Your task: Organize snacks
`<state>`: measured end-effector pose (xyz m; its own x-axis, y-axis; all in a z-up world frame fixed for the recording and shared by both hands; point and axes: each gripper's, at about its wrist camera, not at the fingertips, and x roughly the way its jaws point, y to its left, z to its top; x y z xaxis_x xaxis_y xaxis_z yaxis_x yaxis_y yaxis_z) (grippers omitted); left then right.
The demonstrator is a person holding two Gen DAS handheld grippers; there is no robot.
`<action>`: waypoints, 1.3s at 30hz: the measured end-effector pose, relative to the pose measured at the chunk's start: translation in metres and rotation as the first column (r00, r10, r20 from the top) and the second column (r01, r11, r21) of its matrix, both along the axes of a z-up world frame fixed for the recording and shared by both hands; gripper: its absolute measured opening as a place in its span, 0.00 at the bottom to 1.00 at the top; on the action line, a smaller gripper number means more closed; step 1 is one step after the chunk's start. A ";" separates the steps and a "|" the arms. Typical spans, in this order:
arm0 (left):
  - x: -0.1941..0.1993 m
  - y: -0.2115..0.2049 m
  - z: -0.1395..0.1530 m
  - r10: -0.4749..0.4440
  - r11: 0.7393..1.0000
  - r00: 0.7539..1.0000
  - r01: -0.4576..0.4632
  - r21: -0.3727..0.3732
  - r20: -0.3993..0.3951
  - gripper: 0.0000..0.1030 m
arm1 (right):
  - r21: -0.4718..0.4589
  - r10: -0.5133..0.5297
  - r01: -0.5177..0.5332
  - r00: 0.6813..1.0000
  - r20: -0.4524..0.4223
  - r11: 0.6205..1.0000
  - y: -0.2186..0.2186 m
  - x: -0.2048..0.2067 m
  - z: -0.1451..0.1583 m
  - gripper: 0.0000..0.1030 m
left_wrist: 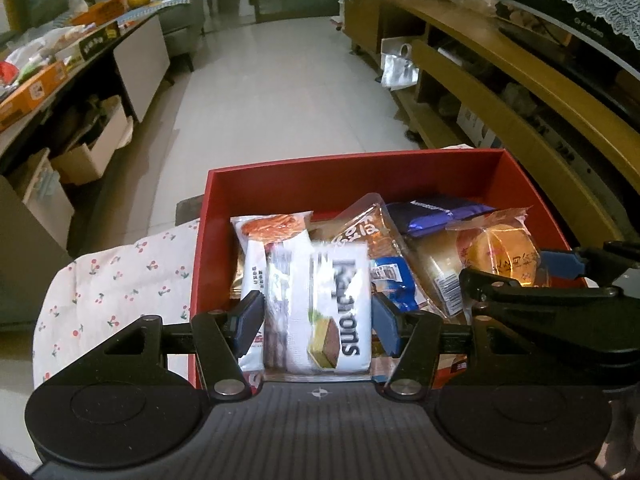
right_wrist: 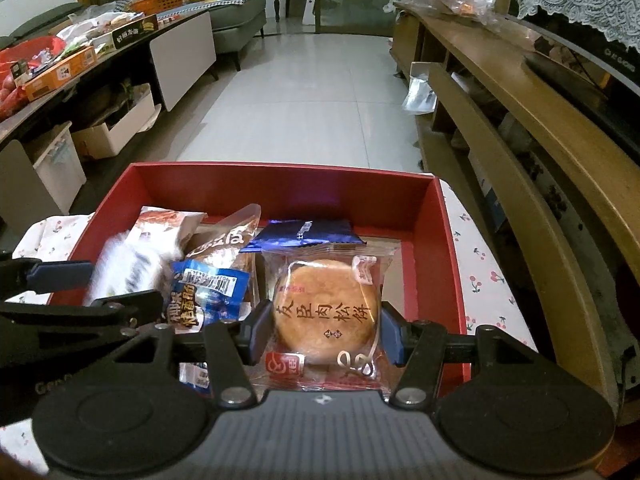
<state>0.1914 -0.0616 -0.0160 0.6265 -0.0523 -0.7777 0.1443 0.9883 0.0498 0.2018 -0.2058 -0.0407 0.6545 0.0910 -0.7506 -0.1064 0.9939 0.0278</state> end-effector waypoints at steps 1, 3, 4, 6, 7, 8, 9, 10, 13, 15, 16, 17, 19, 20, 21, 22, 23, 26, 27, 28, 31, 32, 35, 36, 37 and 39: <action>0.000 0.000 0.000 0.002 1.000 1.000 -0.002 0.000 0.001 0.65 | 0.002 0.000 0.000 1.000 0.002 1.000 0.000 0.000 0.000 0.67; 0.000 0.001 0.001 0.007 1.000 1.000 -0.007 0.000 0.005 0.68 | 0.005 -0.007 0.007 1.000 0.006 1.000 -0.001 0.000 0.001 0.68; 0.001 0.002 0.001 0.011 1.000 1.000 -0.011 0.001 0.006 0.70 | 0.005 -0.008 0.007 1.000 0.006 1.000 -0.001 0.001 0.001 0.69; 0.000 0.002 0.002 0.014 1.000 1.000 -0.014 0.002 0.006 0.72 | 0.002 -0.009 0.009 1.000 0.001 1.000 -0.001 0.001 0.000 0.71; 0.000 0.003 0.001 0.015 1.000 1.000 -0.015 0.002 0.006 0.74 | 0.003 -0.008 0.008 1.000 0.005 1.000 -0.002 0.001 0.001 0.72; 0.000 0.004 0.001 0.017 1.000 1.000 -0.017 0.002 0.006 0.75 | 0.001 -0.011 0.011 1.000 0.005 1.000 -0.002 0.001 0.001 0.72; 0.000 0.004 0.002 0.020 1.000 1.000 -0.020 0.002 0.008 0.75 | 0.003 -0.013 0.013 1.000 0.008 1.000 -0.002 0.001 0.002 0.72; -0.001 0.005 0.002 0.023 1.000 1.000 -0.023 0.002 0.010 0.76 | 0.006 -0.014 0.014 1.000 0.009 1.000 -0.002 0.001 0.002 0.72; -0.002 0.007 0.004 0.031 1.000 0.999 -0.031 0.004 0.021 0.81 | 0.004 -0.015 0.015 1.000 0.009 1.000 -0.003 0.001 0.003 0.73; -0.002 0.008 0.006 0.036 0.999 0.999 -0.036 0.003 0.029 0.82 | 0.002 -0.019 0.019 1.000 0.012 1.000 -0.004 0.000 0.005 0.74; -0.003 0.009 0.007 0.038 0.999 0.999 -0.038 0.004 0.032 0.83 | 0.005 -0.025 0.025 1.000 0.013 1.000 -0.006 0.000 0.006 0.74; -0.003 0.010 0.008 0.040 0.999 0.999 -0.040 0.003 0.035 0.83 | 0.010 -0.029 0.029 0.999 0.014 1.000 -0.007 -0.001 0.008 0.74; -0.004 0.012 0.011 0.044 0.999 0.998 -0.044 0.001 0.042 0.84 | 0.021 -0.038 0.038 0.999 0.017 0.999 -0.009 -0.002 0.011 0.75; -0.005 0.012 0.012 0.044 0.999 0.998 -0.044 0.000 0.045 0.84 | 0.022 -0.041 0.040 0.999 0.018 0.999 -0.010 -0.003 0.012 0.75; -0.005 0.012 0.012 0.045 0.999 0.998 -0.045 0.002 0.047 0.84 | 0.024 -0.042 0.042 0.999 0.021 0.999 -0.010 -0.004 0.013 0.75; -0.007 0.012 0.013 0.046 0.999 0.998 -0.046 0.005 0.050 0.85 | 0.026 -0.042 0.041 0.999 0.025 0.999 -0.010 -0.005 0.015 0.75; -0.008 0.012 0.014 0.047 0.999 0.997 -0.047 0.009 0.054 0.85 | 0.029 -0.042 0.041 0.999 0.030 0.999 -0.010 -0.007 0.017 0.75; -0.014 0.014 0.018 0.050 0.999 0.996 -0.051 0.012 0.072 0.86 | 0.041 -0.050 0.047 0.997 0.062 0.998 -0.012 -0.015 0.027 0.75; -0.016 0.015 0.020 0.053 0.999 0.995 -0.053 0.007 0.080 0.87 | 0.052 -0.054 0.050 0.996 0.076 0.997 -0.013 -0.019 0.031 0.76; -0.020 0.016 0.023 0.056 0.998 0.994 -0.056 0.000 0.091 0.88 | 0.061 -0.055 0.050 0.995 0.086 0.997 -0.014 -0.022 0.035 0.77; -0.030 0.021 0.032 0.069 0.998 0.989 -0.067 -0.020 0.130 0.99 | 0.068 -0.048 0.041 0.993 0.105 0.997 -0.014 -0.031 0.043 0.79; -0.033 0.022 0.035 0.074 0.997 0.987 -0.071 -0.024 0.143 1.00 | 0.063 -0.046 0.039 0.993 0.108 0.997 -0.013 -0.034 0.044 0.79; -0.042 0.024 0.040 0.076 0.997 0.984 -0.071 -0.037 0.161 1.00 | 0.066 -0.045 0.038 0.993 0.112 0.997 -0.012 -0.042 0.046 0.79; -0.045 0.024 0.040 0.077 0.997 0.984 -0.073 -0.032 0.163 1.00 | 0.068 -0.047 0.039 0.993 0.112 0.997 -0.012 -0.045 0.047 0.79; -0.047 0.024 0.040 0.079 0.997 0.983 -0.076 -0.025 0.164 1.00 | 0.069 -0.049 0.042 0.993 0.111 0.997 -0.011 -0.048 0.048 0.79; -0.050 0.024 0.040 0.081 0.997 0.982 -0.082 -0.006 0.169 1.00 | 0.080 -0.053 0.044 0.992 0.114 0.996 -0.013 -0.055 0.049 0.79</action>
